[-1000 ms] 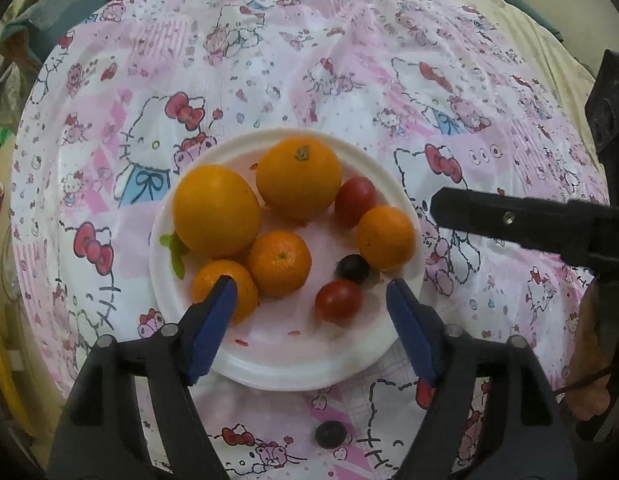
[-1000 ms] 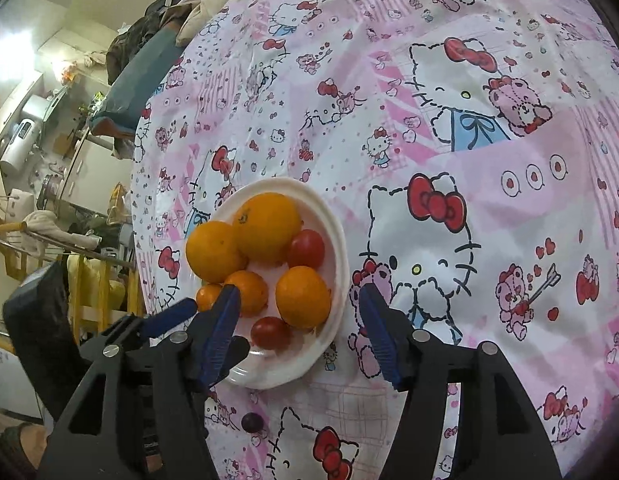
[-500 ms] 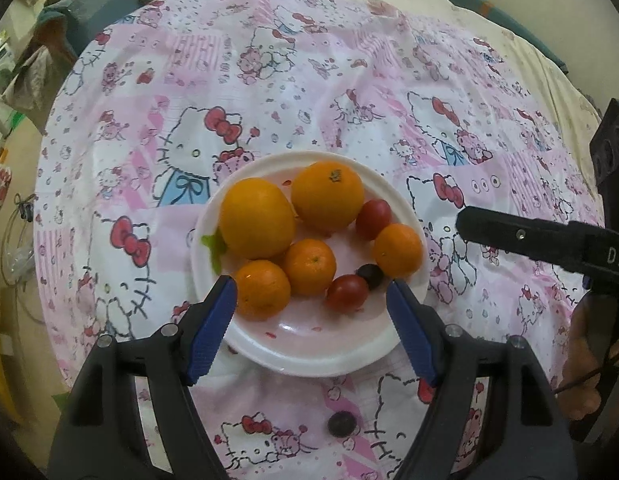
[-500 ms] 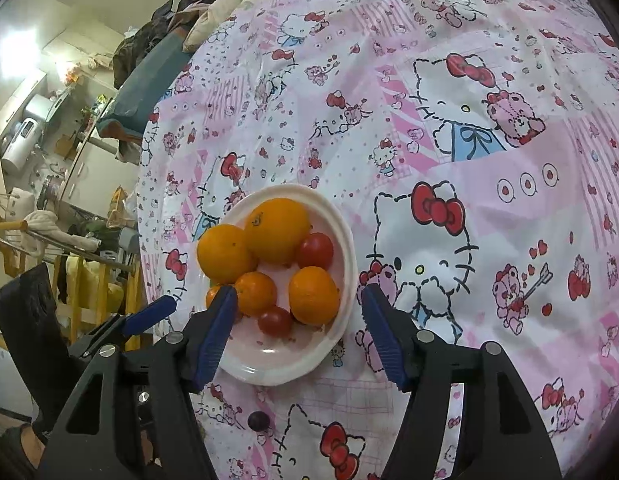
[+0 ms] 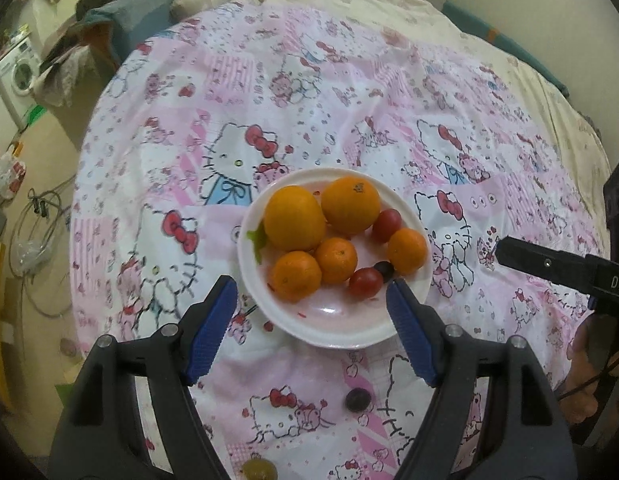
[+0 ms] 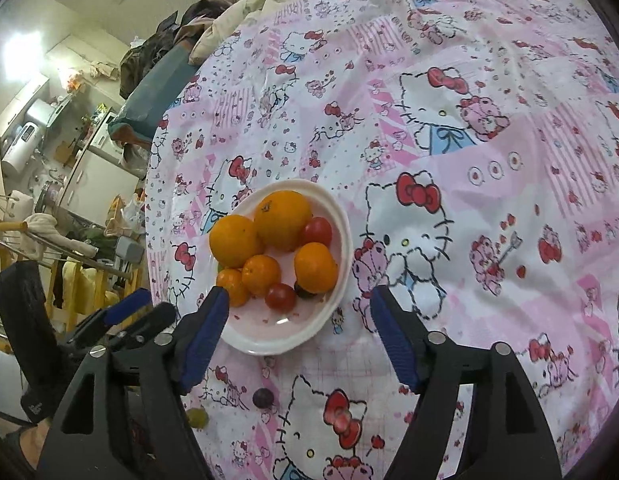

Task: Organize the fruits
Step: 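Withdraw both open tools from the plate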

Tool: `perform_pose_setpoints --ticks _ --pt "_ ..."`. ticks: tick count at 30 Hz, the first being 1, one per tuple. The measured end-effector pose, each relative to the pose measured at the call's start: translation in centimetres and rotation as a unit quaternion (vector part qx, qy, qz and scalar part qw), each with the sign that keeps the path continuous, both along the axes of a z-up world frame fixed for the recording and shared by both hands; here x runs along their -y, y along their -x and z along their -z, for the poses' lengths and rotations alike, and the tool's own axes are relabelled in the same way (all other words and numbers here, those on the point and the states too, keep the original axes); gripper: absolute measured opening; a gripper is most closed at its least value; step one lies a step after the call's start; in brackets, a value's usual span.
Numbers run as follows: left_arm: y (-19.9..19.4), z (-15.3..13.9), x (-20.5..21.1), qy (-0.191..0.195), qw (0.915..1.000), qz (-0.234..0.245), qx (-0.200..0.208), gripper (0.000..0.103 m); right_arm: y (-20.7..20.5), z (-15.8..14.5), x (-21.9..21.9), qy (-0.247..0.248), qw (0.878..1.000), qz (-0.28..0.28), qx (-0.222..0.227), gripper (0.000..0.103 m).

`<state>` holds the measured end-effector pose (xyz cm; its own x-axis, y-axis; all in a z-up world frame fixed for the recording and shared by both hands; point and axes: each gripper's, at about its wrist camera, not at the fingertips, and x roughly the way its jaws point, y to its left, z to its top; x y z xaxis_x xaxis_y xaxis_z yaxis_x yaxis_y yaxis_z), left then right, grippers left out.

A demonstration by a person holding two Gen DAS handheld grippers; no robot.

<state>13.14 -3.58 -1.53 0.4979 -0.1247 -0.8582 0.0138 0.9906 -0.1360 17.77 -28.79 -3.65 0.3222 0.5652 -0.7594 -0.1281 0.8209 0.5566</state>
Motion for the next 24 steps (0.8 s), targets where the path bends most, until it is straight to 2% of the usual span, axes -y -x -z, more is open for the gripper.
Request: perform_pose_setpoints --ticks 4,10,15,24 --pt "1.4 -0.4 -0.7 0.009 0.9999 -0.009 0.004 0.074 1.7 -0.7 -0.1 0.0 1.0 0.006 0.017 0.09" --pt "3.0 -0.3 -1.3 0.01 0.9998 -0.018 0.002 0.074 3.5 -0.1 0.3 -0.014 1.0 0.023 0.002 0.091" --pt "4.3 -0.1 -2.3 0.02 0.9994 -0.028 0.0 0.074 4.8 -0.1 0.5 -0.005 1.0 0.026 0.007 0.091" --pt "5.0 0.4 -2.6 0.015 0.9996 -0.024 0.006 0.074 5.6 0.4 0.0 0.006 1.0 0.027 0.002 0.091"
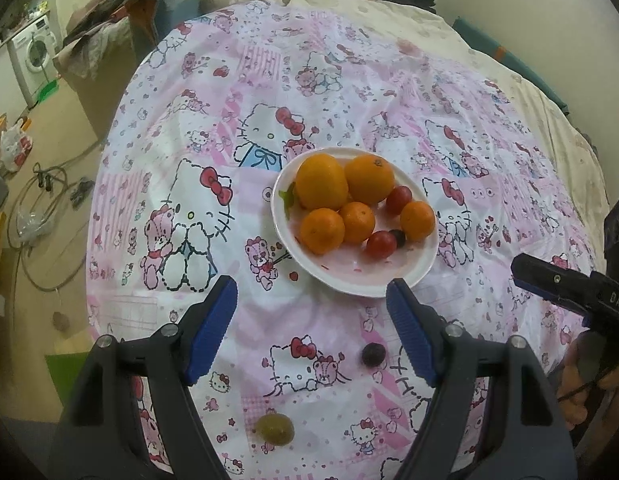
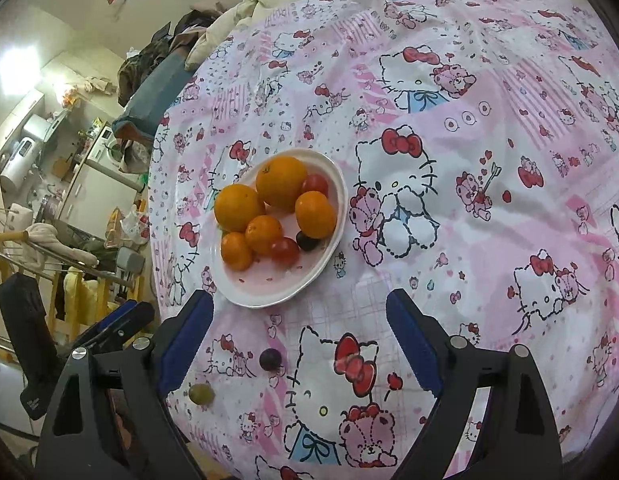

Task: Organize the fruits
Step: 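Withdraw both open tools from the plate, then grasp the dark plum on the sheet with the left tool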

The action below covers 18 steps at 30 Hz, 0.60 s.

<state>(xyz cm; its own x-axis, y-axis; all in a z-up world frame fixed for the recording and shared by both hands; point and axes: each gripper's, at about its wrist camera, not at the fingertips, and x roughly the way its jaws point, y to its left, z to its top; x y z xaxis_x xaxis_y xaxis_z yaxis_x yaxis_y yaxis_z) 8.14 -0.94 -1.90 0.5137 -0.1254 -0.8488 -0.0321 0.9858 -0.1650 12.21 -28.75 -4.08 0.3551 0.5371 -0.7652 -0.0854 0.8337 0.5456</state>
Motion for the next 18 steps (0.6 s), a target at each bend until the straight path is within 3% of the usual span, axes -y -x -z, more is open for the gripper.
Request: perform_pose_setpoints --ticks 10,18 --pt "-0.2 3.7 3.4 -0.018 0.9959 0.056 -0.069 0.072 -0.5 0.6 0.8 -0.019 0.999 0.017 -0.019 0.091" --pt "-0.6 8.2 7.8 -0.04 0.9804 0.119 -0.152 0.046 -0.5 0.7 1.6 -0.023 0.999 0.026 -0.025 0.091"
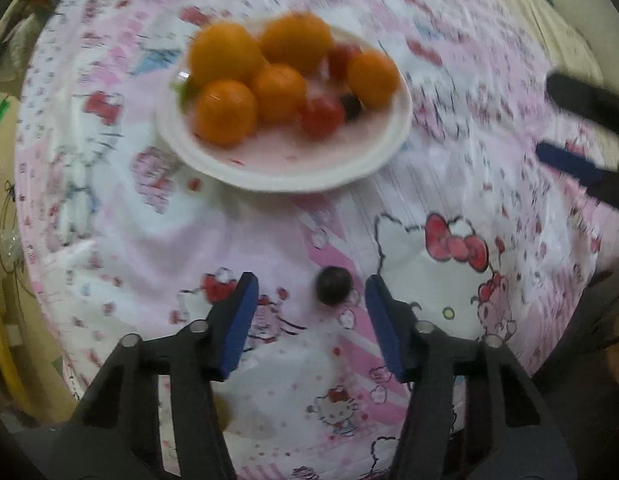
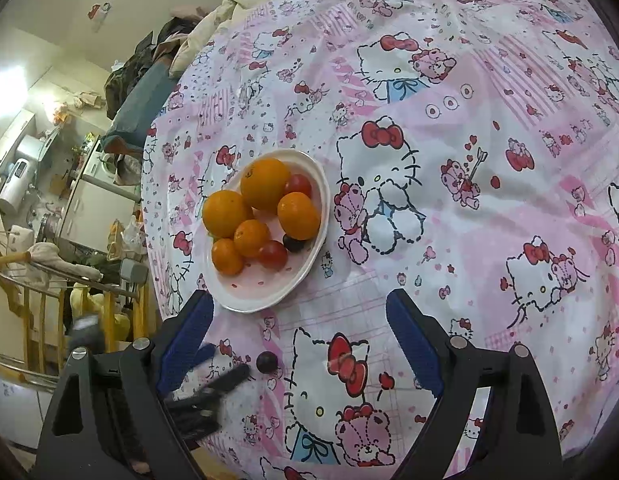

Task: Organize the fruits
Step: 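Grasp the dark plum on the sheet with the left tool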

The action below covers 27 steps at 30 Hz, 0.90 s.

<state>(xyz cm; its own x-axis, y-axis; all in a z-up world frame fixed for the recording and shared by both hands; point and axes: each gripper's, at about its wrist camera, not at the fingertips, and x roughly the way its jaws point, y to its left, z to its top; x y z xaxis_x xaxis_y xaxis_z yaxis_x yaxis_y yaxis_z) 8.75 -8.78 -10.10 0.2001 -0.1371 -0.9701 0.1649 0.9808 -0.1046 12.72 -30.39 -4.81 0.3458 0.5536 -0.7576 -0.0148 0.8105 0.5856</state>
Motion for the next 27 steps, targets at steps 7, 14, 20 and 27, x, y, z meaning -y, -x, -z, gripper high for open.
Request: perform_pose_setpoints --ticks 7,14,20,27 --pt "-0.4 2.1 2.8 -0.038 0.9983 0.037 -0.025 0.021 0.1 -0.1 0.8 -0.002 1.0 0.004 0.0 0.09" --pt "-0.8 2.2 2.6 -0.032 0.9986 0.027 -0.032 0.018 0.2 -0.3 1.3 -0.004 1.0 0.005 0.003 0.09" --pt "-1.5 0.0 0.8 -0.014 0.9998 -0.003 -0.011 0.018 0.1 -0.3 0.8 0.002 1.0 0.0 0.006 0.09" --pt "-0.8 -3.2 -3.7 0.017 0.9978 -0.061 0.02 0.018 0.3 0.1 -0.7 0.012 1.0 -0.019 0.001 0.09"
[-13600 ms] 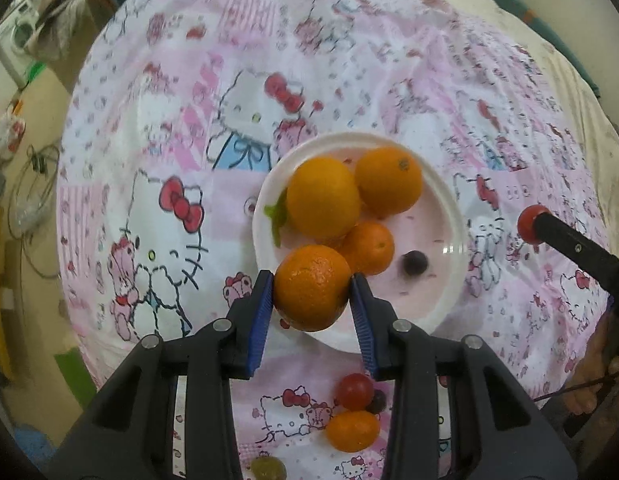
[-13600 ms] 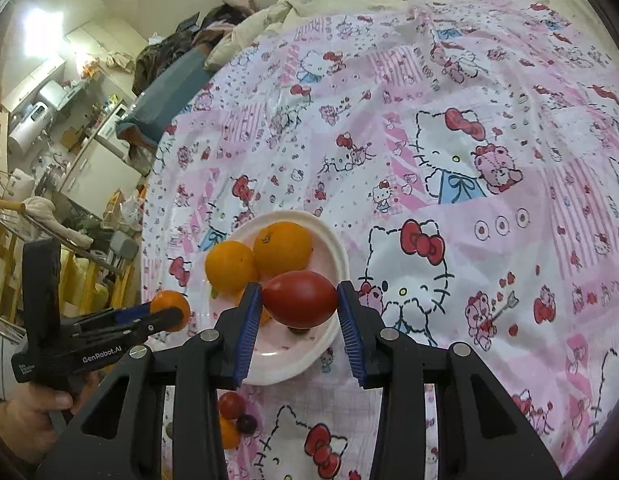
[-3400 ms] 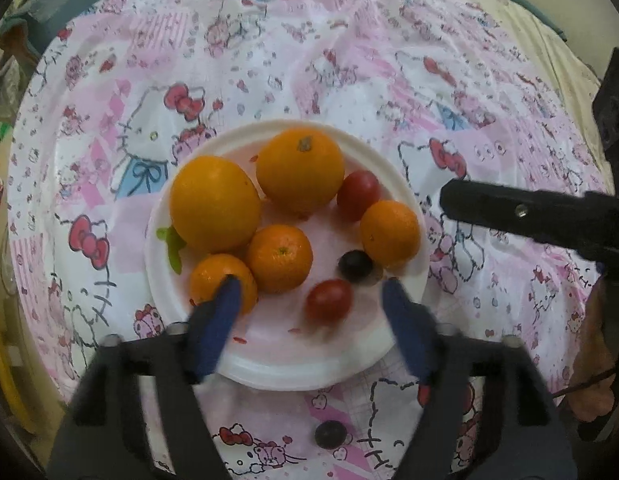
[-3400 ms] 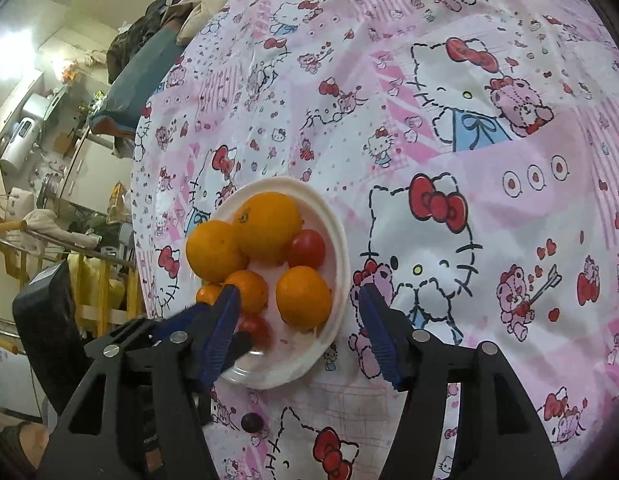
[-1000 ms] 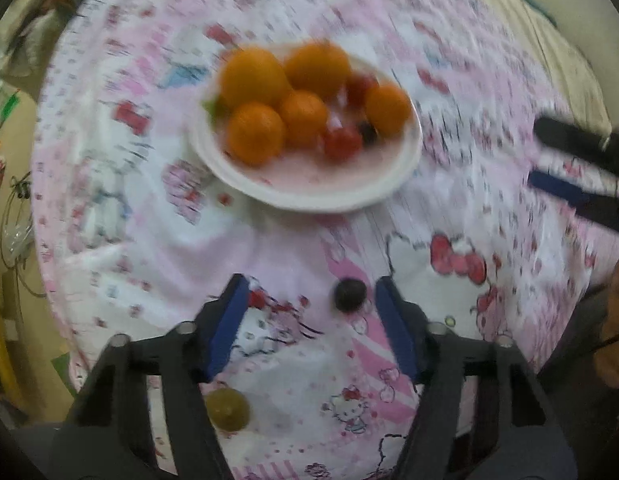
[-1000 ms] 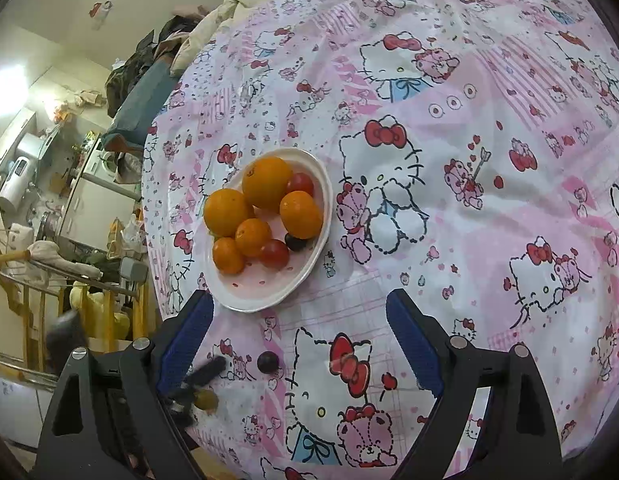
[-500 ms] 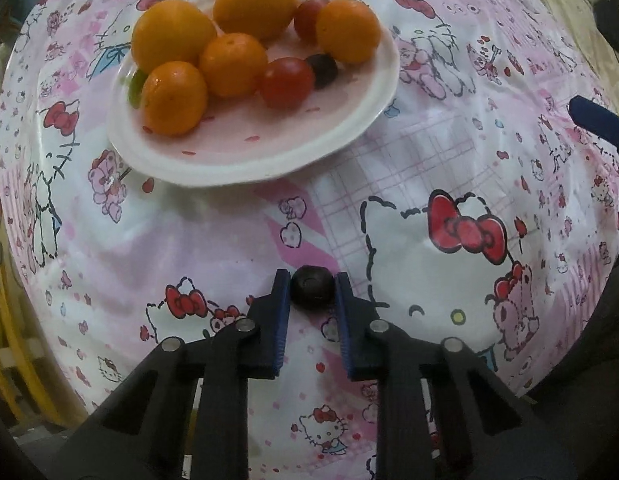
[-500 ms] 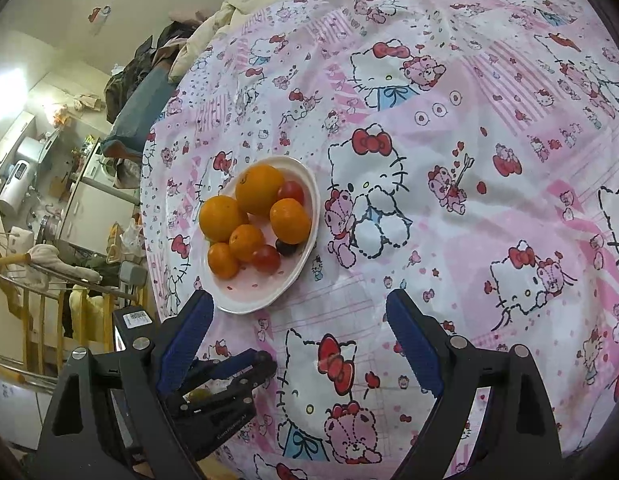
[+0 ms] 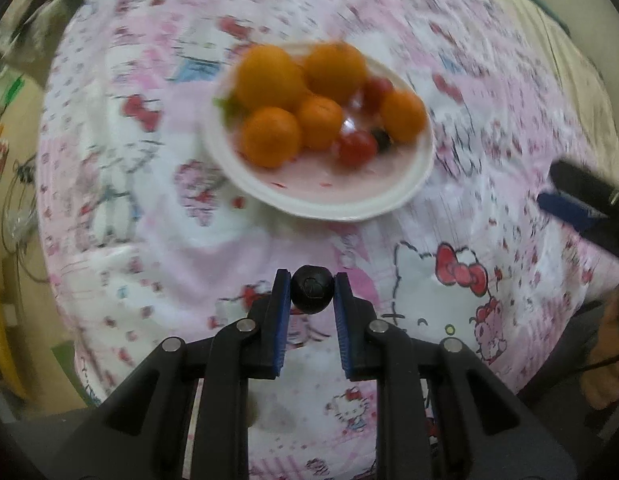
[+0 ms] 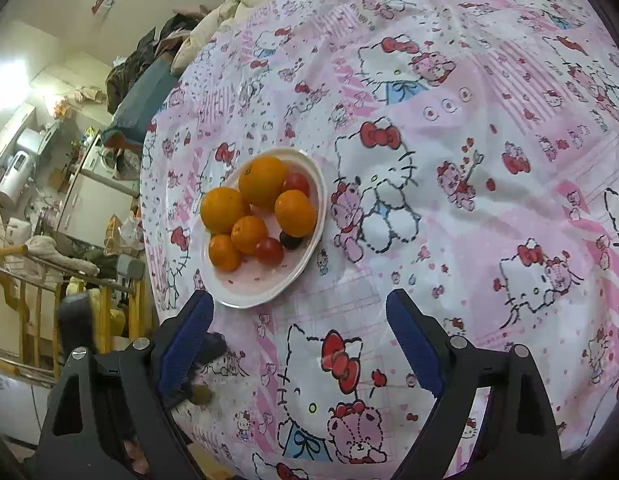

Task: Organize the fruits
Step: 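Grasp the small green fruit with the right tool while the left tool holds the plum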

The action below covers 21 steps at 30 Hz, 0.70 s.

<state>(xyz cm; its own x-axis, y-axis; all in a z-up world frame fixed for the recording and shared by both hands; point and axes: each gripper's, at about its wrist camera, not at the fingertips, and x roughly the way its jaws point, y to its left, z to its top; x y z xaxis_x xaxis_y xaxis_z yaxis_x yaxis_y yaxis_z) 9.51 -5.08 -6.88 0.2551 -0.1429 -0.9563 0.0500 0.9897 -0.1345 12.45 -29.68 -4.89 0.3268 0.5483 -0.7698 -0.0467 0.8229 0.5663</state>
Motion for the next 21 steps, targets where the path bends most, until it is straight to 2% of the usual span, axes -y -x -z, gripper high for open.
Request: perform_pose_setpoints --ticks 7,13,17,21 --pt "0.7 -1.5 -5.4 0.008 0.9969 -0.072 0.031 0.018 0.8 1.0 -4.7 0.006 0.997 -0.075 -0.004 0.09" --pt "1.5 -2.6 -10.0 0.025 0.991 -0.124 0.044 0.018 2.8 2.5 -10.8 0.008 0.985 -0.173 -0.005 0.09" --pt "2.0 -2.7 -11.7 0.032 0.9892 -0.136 0.043 0.018 5.1 3.4 -15.9 0.027 0.963 -0.266 0.016 0.09" --pt "2.2 -2.4 -12.8 0.04 0.9874 -0.149 0.036 0.018 7.4 4.5 -19.8 0.046 0.938 -0.342 0.035 0.08"
